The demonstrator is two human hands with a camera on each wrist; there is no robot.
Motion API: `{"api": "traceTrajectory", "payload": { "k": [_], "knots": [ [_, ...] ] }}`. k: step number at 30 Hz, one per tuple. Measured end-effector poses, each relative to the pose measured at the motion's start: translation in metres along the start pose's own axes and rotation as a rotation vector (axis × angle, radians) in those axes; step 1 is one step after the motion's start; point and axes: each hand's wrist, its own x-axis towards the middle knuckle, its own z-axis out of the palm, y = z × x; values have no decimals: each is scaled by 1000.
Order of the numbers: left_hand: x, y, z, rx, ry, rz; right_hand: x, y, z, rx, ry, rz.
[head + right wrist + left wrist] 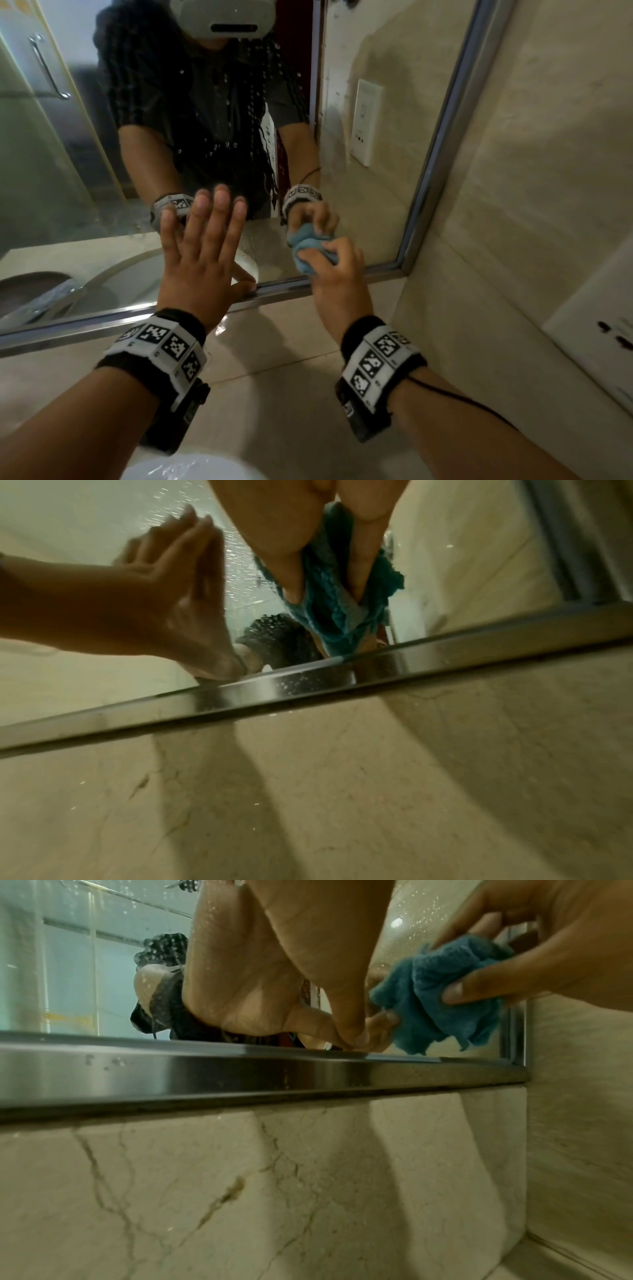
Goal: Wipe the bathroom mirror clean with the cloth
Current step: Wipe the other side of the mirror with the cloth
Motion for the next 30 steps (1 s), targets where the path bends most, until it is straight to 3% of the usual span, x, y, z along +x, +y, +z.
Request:
{"api": "traceTrajectory", "payload": {
  "k": [2,4,7,10,12,14,18,20,22,24,25,28,30],
  "knots": [
    [0,-1,0,11,1,-2,-2,-15,6,-20,-52,-116],
    [-1,0,1,25,3,3,2,-8,2,-36,-35,-121],
    [-1,0,2,40,8,10,4,30,-13,-60,75,-21],
    [-2,-1,5,30,15,20,10,50,-32,-2,378,230],
    [-2,-1,6,28,17,23,12,49,-25,30,491,323],
    [-2,-2,7,28,25,22,6,35,-9,30,434,277],
    [-3,-2,7,27,35,15,-17,34,1,66,12,71],
    [-3,-4,8,41,36,17,-10,39,-8,41,65,135],
    [-4,-4,8,55,41,24,0,36,-17,57,291,370],
    [-4,-1,6,70,28,17,7,14,-16,77,355,497],
    [-4,1,3,67,15,11,7,0,-11,38,315,466],
    [-10,4,-15,38,1,11,3,-37,8,20,28,124],
    [-11,-6,-33,20,34,29,8,-52,3,-148,-61,-91]
  ]
}}
